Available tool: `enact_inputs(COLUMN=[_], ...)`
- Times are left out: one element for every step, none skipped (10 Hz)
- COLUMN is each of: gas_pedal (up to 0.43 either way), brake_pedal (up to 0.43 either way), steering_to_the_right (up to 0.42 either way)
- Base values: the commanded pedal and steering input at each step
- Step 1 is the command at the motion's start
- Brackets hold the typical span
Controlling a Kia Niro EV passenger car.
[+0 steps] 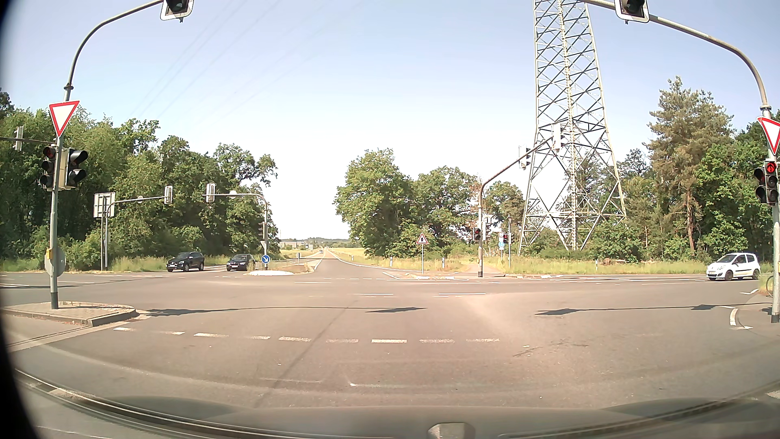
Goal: Follow the waypoints while adhering to traffic rules and regulations
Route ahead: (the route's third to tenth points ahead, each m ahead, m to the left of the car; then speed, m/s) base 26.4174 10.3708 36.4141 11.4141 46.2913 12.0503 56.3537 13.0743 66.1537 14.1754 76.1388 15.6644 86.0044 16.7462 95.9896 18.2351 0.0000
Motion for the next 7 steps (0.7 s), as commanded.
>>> enact_inputs(gas_pedal=[0.000,0.000,0.000,0.000,0.000,0.000,0.000], brake_pedal=[0.311,0.311,0.311,0.311,0.311,0.311,0.311], steering_to_the_right=[-0.026,-0.026,-0.026,-0.026,-0.026,-0.026,-0.026])
